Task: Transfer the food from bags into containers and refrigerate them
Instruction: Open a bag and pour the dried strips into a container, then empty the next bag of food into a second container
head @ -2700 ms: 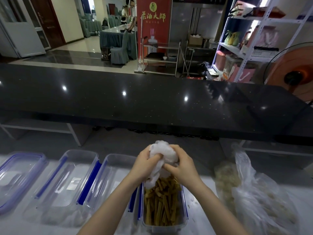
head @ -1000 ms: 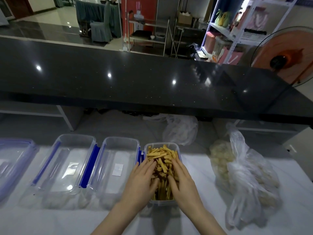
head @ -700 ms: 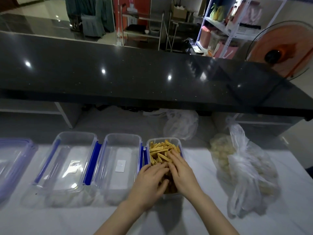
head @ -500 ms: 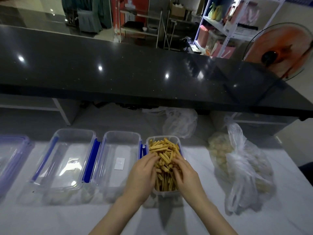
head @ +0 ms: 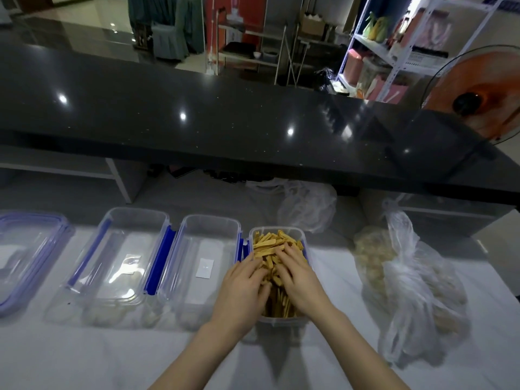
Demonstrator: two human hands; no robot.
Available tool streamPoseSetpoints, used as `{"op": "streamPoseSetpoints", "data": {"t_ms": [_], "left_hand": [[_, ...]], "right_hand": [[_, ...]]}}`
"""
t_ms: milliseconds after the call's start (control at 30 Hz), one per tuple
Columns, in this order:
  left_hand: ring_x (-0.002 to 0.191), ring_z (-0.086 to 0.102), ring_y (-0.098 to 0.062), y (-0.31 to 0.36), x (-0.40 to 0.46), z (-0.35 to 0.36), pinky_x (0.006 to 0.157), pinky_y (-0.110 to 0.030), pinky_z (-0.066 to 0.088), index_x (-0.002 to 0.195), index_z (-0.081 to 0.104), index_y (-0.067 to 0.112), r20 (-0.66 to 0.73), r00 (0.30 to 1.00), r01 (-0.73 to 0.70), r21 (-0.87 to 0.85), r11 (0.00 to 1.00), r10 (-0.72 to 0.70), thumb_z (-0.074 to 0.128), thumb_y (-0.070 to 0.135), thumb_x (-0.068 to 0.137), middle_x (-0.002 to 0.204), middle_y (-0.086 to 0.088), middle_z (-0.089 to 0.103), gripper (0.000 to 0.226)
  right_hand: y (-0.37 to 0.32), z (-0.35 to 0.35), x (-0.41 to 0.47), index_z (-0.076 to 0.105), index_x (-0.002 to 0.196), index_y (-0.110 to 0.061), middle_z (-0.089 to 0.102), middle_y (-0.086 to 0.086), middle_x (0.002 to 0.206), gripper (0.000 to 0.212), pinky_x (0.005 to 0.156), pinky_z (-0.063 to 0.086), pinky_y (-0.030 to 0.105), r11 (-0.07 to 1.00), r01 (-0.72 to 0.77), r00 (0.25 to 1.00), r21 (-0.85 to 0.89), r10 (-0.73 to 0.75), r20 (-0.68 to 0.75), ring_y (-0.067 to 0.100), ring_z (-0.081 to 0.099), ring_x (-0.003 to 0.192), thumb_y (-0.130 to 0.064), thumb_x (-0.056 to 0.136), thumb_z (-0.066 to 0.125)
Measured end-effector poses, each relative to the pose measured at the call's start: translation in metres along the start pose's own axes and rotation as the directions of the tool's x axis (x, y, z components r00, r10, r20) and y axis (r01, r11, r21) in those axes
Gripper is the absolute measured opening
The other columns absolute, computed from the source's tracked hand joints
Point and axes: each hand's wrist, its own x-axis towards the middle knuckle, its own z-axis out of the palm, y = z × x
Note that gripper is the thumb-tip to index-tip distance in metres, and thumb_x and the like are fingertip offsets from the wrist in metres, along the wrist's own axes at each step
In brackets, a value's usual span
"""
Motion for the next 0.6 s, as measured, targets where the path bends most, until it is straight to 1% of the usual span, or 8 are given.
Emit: {"op": "streamPoseSetpoints", "data": {"t_ms": [67,133,167,233,333,400,467,600], "left_hand": [[0.14,0.037,-0.012,0.004,0.002,-0.003,0.115,-0.025,0.025,0.14,0.049,0.022,0.003,0.998,0.069,-0.06,0.996,-0.069,0.054,0.029,0.095,0.15,0.004,0.043,0.046],[0.147,0.02,-0.011,0.012,0.003,0.0,0.119,-0.025,0.019,0.151,0.029,0.025,0.063,0.987,0.152,-0.098,0.983,-0.147,0.045,0.037,0.099,0.16,0.007,0.02,0.056],[0.149,0.01,-0.01,0.017,0.003,0.002,0.121,-0.026,0.015,0.154,0.02,0.026,0.105,0.977,0.196,-0.107,0.975,-0.185,0.041,0.041,0.1,0.162,0.008,0.011,0.059],[0.149,-0.008,-0.009,0.028,0.004,0.01,0.122,-0.029,0.005,0.155,0.011,0.029,0.158,0.961,0.243,-0.109,0.964,-0.225,0.032,0.044,0.102,0.163,0.008,-0.002,0.059],[0.146,-0.022,-0.009,0.035,0.005,0.017,0.122,-0.031,-0.006,0.154,0.007,0.032,0.203,0.95,0.264,-0.114,0.958,-0.237,0.024,0.039,0.104,0.163,0.008,-0.011,0.053],[0.145,-0.023,-0.008,0.038,0.008,0.021,0.119,-0.029,-0.008,0.154,0.01,0.034,0.205,0.949,0.263,-0.09,0.96,-0.241,0.024,0.039,0.104,0.162,0.01,-0.009,0.052],[0.147,-0.017,-0.009,0.039,0.013,0.024,0.12,-0.031,-0.004,0.153,0.016,0.035,0.182,0.95,0.269,-0.068,0.961,-0.253,0.026,0.044,0.103,0.163,0.011,-0.004,0.052],[0.15,0.01,-0.014,0.049,0.02,0.03,0.122,-0.041,0.017,0.15,0.029,0.032,0.06,0.951,0.302,0.016,0.953,-0.303,0.022,0.062,0.093,0.161,0.006,0.021,0.065]], "right_hand": [[-0.002,-0.005,-0.003,0.045,0.142,-0.028,0.032,-0.012,0.153,0.041,0.11,0.018,0.014,1.0,0.023,0.994,-0.015,-0.024,-0.11,0.003,0.024,0.142,-0.03,0.101,0.04],[-0.002,-0.007,-0.007,0.044,0.141,-0.029,0.031,-0.016,0.151,0.04,0.107,0.014,0.009,0.998,0.036,0.979,-0.048,-0.045,-0.197,0.0,0.024,0.14,-0.03,0.101,0.04],[-0.001,-0.008,-0.008,0.04,0.143,-0.029,0.027,-0.019,0.151,0.042,0.106,0.008,0.006,0.998,0.04,0.979,-0.05,-0.05,-0.197,-0.002,0.02,0.139,-0.03,0.101,0.04],[0.005,-0.008,-0.01,0.032,0.148,-0.026,0.02,-0.016,0.155,0.046,0.105,-0.001,0.004,0.995,0.068,0.99,-0.066,-0.076,-0.122,0.0,0.012,0.142,-0.029,0.102,0.036],[0.014,-0.011,-0.014,0.021,0.152,-0.02,0.013,-0.004,0.161,0.051,0.11,-0.003,0.014,0.984,0.102,0.995,-0.148,-0.101,0.018,0.009,0.008,0.148,-0.03,0.103,0.03],[0.019,-0.02,-0.016,0.018,0.152,-0.02,0.013,-0.004,0.161,0.053,0.111,0.0,0.017,0.986,0.123,0.992,-0.114,-0.118,0.053,0.01,0.009,0.148,-0.032,0.103,0.032],[0.027,-0.03,-0.016,0.02,0.152,-0.021,0.016,-0.004,0.161,0.055,0.115,0.006,0.02,0.982,0.165,0.984,-0.088,-0.158,0.082,0.01,0.012,0.147,-0.034,0.101,0.036],[0.044,-0.061,-0.018,0.032,0.148,-0.026,0.028,-0.007,0.156,0.052,0.112,0.019,0.019,0.975,0.22,0.972,0.022,-0.221,0.08,0.01,0.024,0.143,-0.031,0.098,0.046]]}}
